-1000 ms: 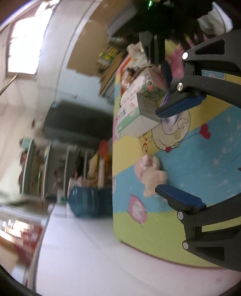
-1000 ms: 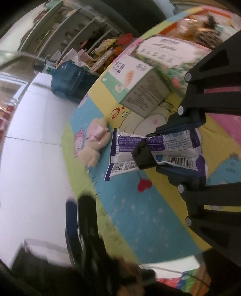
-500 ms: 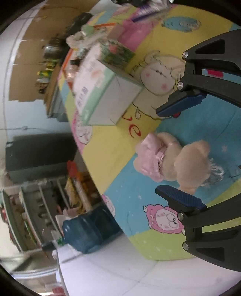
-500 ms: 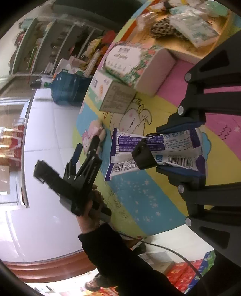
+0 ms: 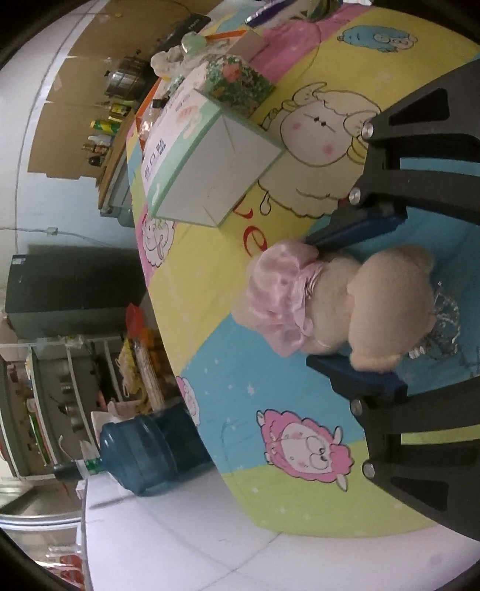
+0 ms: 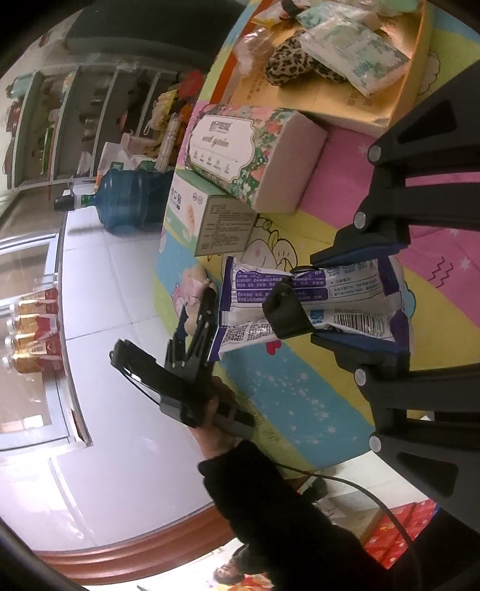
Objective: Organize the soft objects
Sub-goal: 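Grasp the pink-bonneted plush toy with the left tool while the right tool holds the snack bag, then carry the plush toy and snack bag over the box with both tools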
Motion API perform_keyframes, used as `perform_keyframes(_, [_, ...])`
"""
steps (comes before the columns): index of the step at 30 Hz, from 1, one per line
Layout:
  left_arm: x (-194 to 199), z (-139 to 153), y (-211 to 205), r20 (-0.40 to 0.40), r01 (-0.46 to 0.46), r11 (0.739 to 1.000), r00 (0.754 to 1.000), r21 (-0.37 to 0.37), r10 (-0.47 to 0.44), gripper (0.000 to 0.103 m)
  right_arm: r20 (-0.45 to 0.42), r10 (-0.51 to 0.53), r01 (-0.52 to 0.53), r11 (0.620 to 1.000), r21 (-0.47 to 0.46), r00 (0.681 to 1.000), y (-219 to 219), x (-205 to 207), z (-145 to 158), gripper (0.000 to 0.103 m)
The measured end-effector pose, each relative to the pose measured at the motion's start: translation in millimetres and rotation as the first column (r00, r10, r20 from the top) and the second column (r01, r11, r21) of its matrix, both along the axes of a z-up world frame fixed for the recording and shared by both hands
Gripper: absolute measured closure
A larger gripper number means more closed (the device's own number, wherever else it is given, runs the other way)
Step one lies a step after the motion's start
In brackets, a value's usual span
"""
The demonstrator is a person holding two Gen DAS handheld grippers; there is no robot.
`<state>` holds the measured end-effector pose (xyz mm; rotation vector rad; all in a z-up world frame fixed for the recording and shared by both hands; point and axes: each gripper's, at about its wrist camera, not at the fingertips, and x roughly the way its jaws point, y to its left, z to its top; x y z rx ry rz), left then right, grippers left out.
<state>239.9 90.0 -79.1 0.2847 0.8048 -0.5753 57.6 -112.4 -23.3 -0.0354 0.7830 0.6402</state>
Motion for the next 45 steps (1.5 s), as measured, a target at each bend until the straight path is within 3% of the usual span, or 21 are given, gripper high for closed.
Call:
perform_keyframes(4, [-12.4, 2.9, -0.9, 0.020, -0.046, 0.999, 0.999, -0.014, 0.046, 0.056, -0.003, -0.016, 0.016, 1.000, 0.013, 1.000, 0.6, 1.9, -0.6, 0.068])
perform_keyframes(11, [-53.0, 20.7, -4.8, 0.099, -0.123, 0.991, 0.987, -0.054, 0.128, 0.057, 0.008, -0.052, 0.052, 0.998, 0.029, 0.999, -3.6, -0.4, 3.0, 0.068])
perform_keyframes(18, [-109.7, 58.0, -22.5, 0.199, -0.170, 0.979, 0.961, -0.114, 0.190, 0.057, 0.026, -0.087, 0.086, 0.995, 0.044, 0.996, -14.4, -5.6, 7.8, 0.068])
perform_keyframes(24, [-144.2, 83.3, -43.2, 0.207, -0.185, 0.962, 0.952, -0.200, 0.226, 0.057, 0.047, -0.123, 0.120, 0.991, 0.063, 0.991, -29.6, -11.9, 13.0, 0.068])
perform_keyframes(29, [-153.5, 97.4, -66.5, 0.225, -0.218, 0.957, 0.939, -0.190, 0.259, 0.057, 0.074, -0.164, 0.158, 0.984, 0.076, 0.984, -45.7, -16.2, 21.3, 0.068])
perform_keyframes(33, [-156.8, 105.4, -89.1, 0.213, -0.209, 0.949, 0.942, -0.238, 0.261, 0.057, 0.097, -0.214, 0.207, 0.975, 0.081, 0.972, -64.0, -19.1, 26.7, 0.068])
perform_keyframes(45, [-158.1, 104.2, -163.4, 0.189, -0.198, 0.941, 0.948, -0.276, 0.255, 0.057, 0.112, -0.351, 0.338, 0.934, 0.119, 0.930, -137.2, -19.1, 30.1, 0.068])
